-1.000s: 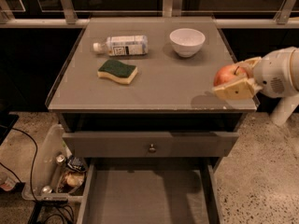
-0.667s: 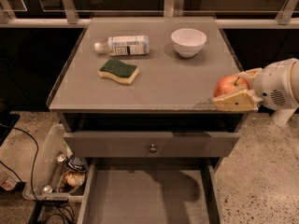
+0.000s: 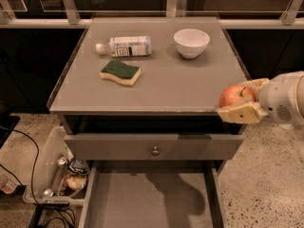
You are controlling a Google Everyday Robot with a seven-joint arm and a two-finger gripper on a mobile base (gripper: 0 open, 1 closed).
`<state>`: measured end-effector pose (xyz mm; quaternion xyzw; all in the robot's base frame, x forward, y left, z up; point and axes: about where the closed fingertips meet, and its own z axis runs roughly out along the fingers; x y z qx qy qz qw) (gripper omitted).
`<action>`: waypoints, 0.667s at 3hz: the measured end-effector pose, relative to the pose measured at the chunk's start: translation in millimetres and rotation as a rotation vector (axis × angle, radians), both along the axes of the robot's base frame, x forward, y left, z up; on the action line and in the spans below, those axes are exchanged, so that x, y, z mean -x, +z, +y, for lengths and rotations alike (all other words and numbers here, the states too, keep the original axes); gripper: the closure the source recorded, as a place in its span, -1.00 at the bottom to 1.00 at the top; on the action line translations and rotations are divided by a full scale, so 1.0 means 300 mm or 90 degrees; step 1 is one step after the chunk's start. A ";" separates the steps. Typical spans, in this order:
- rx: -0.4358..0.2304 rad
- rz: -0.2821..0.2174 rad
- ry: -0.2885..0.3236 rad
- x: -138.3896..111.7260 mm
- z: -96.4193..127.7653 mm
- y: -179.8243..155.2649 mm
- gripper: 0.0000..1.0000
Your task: Place apple into middle drawer
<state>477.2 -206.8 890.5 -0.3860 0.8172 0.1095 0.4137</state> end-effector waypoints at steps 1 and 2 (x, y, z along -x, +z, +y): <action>0.000 -0.013 -0.006 0.124 0.023 -0.109 1.00; -0.026 -0.011 -0.011 0.256 0.056 -0.284 1.00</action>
Offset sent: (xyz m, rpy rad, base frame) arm -0.1275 0.0287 -0.1548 0.0835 -0.0351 -0.0055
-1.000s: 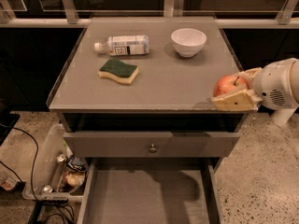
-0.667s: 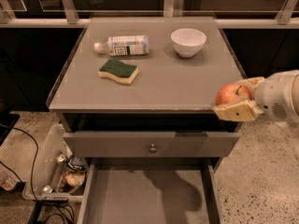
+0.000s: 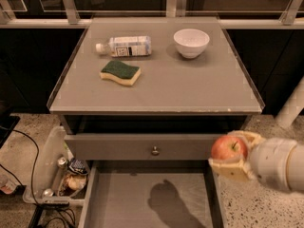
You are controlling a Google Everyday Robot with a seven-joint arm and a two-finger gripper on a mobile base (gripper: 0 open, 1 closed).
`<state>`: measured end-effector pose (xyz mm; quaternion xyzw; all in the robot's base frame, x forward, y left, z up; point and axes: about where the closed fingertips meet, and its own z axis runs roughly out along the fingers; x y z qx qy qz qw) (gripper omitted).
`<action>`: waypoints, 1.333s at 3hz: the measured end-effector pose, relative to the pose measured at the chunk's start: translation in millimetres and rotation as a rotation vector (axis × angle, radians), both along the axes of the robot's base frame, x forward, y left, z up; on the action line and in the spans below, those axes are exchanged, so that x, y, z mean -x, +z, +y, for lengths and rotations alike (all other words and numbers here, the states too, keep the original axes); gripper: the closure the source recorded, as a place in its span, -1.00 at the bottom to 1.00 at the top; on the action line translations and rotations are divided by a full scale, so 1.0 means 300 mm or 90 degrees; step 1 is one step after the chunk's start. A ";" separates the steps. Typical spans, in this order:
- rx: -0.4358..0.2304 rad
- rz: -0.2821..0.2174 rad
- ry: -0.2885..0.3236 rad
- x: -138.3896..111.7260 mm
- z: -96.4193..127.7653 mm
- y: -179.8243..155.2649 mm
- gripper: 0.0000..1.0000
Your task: Place apple into middle drawer
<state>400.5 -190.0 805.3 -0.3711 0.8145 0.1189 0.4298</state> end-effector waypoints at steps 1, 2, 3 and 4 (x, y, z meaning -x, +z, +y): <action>-0.018 -0.001 0.029 0.057 0.067 -0.177 1.00; -0.043 -0.001 0.057 0.055 0.125 -0.340 1.00; -0.043 -0.001 0.057 0.055 0.125 -0.340 1.00; -0.057 0.020 0.052 0.020 0.142 -0.442 1.00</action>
Offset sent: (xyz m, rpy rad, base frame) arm -0.0116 0.0575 -0.1659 0.1214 0.0005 0.1374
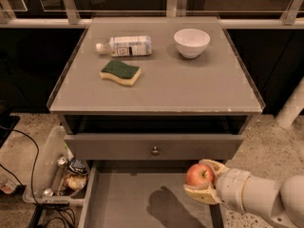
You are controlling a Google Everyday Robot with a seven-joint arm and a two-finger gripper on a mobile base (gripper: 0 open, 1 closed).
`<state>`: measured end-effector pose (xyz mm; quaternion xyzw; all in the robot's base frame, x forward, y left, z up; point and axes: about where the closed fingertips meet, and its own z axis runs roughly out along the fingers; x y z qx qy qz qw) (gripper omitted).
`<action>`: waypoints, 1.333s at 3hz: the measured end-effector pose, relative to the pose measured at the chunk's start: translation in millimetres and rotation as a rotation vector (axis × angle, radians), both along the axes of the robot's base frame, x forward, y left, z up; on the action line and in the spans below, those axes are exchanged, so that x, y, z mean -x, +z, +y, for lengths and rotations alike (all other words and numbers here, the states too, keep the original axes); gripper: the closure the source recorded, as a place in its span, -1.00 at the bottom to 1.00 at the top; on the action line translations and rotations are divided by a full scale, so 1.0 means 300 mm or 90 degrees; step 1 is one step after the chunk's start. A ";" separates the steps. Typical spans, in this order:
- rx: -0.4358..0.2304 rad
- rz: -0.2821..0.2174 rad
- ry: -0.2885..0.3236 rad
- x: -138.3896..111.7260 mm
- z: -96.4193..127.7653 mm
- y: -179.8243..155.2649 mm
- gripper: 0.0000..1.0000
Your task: Place apple into middle drawer
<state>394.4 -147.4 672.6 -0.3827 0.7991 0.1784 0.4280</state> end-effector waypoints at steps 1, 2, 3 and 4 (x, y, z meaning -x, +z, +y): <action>-0.015 0.026 -0.010 -0.058 0.011 -0.174 1.00; -0.031 0.038 -0.024 -0.117 0.018 -0.348 1.00; -0.037 0.045 -0.029 -0.157 0.039 -0.497 1.00; -0.036 0.065 -0.035 -0.193 0.072 -0.641 1.00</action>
Offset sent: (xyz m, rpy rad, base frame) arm 0.0559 0.0047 -0.1689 0.0838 0.0851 -0.0705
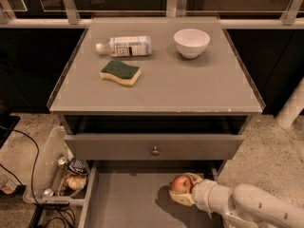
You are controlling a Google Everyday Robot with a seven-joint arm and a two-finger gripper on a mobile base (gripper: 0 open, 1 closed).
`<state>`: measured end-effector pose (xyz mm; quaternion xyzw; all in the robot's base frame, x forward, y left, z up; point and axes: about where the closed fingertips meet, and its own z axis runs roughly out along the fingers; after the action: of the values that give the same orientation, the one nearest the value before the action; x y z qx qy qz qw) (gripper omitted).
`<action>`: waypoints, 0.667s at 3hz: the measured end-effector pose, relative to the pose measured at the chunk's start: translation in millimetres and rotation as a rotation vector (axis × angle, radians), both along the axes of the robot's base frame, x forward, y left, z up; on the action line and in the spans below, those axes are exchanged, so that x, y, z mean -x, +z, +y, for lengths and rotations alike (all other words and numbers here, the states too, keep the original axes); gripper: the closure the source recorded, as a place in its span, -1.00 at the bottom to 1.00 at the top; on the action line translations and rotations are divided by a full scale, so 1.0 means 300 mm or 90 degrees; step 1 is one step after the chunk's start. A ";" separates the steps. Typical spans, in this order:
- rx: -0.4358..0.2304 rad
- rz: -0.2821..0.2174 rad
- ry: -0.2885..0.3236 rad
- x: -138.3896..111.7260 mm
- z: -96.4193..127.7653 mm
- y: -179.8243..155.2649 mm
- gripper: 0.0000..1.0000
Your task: Place apple into middle drawer
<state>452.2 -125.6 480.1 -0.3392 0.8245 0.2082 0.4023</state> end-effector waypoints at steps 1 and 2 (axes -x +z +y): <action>0.000 0.000 0.000 0.000 0.000 0.000 1.00; 0.009 -0.002 0.002 0.001 0.013 -0.014 1.00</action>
Offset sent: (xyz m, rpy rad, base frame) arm -0.0009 0.0060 -0.0098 -0.0353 -0.0064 0.0014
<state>451.8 -121.7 475.9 -0.3435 0.8249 0.2028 0.4006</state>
